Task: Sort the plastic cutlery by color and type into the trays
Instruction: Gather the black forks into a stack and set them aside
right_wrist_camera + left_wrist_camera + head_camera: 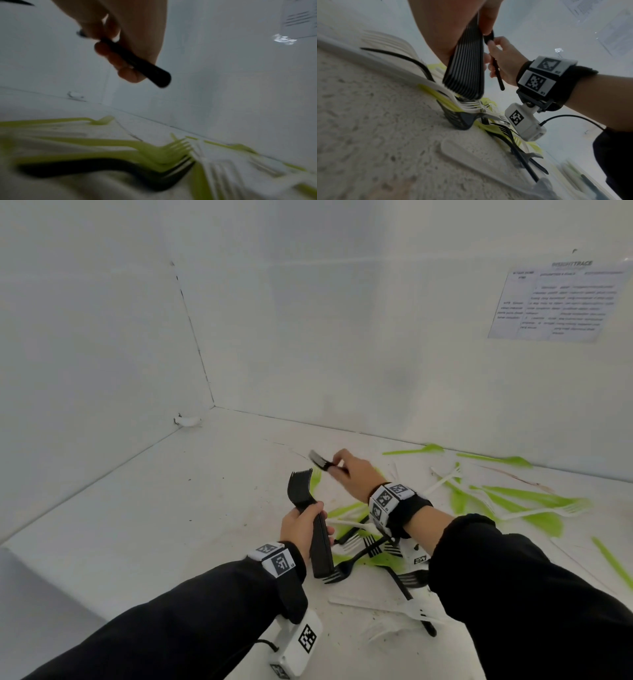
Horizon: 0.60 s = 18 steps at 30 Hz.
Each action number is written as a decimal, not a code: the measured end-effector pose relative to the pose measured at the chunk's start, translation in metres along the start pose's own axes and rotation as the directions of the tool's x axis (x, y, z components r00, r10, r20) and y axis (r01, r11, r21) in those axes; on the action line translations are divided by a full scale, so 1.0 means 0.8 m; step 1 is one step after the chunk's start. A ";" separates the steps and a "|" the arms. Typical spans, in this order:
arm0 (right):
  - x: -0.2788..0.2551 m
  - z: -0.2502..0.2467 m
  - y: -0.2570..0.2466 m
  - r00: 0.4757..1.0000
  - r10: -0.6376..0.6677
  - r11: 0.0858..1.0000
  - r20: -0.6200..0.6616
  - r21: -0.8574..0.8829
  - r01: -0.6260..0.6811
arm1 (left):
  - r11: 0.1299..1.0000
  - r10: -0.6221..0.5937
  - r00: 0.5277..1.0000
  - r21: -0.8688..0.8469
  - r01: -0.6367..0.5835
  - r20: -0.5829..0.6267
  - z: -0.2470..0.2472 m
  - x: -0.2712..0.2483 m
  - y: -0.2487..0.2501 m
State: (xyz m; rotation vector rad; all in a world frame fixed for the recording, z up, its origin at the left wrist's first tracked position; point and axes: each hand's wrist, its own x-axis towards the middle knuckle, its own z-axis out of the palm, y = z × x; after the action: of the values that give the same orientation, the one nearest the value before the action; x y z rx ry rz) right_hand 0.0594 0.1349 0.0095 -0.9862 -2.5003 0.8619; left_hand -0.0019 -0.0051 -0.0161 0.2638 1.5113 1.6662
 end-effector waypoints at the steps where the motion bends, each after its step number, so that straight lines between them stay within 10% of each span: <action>1: -0.007 0.006 -0.007 0.994 0.000 1.000 0.109 -0.023 0.003 | 1.000 0.002 1.000 -0.003 -0.002 0.008 0.002 -0.001 0.001; 6: -0.036 0.053 -0.025 0.867 0.133 0.938 0.480 -0.343 0.046 | 0.999 -0.012 1.000 -0.031 0.013 0.015 0.008 -0.009 0.003; 18: -0.041 0.030 0.001 0.941 0.004 0.923 0.338 -0.363 0.126 | 0.999 0.035 0.999 -0.036 -0.034 0.021 0.012 -0.019 -0.001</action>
State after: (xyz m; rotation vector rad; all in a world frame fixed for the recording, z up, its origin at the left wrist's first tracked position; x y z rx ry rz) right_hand 0.0714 0.1025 -0.0116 -0.9271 -3.0564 0.5693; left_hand 0.0143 -0.0088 -0.0091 0.2891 1.4672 1.7108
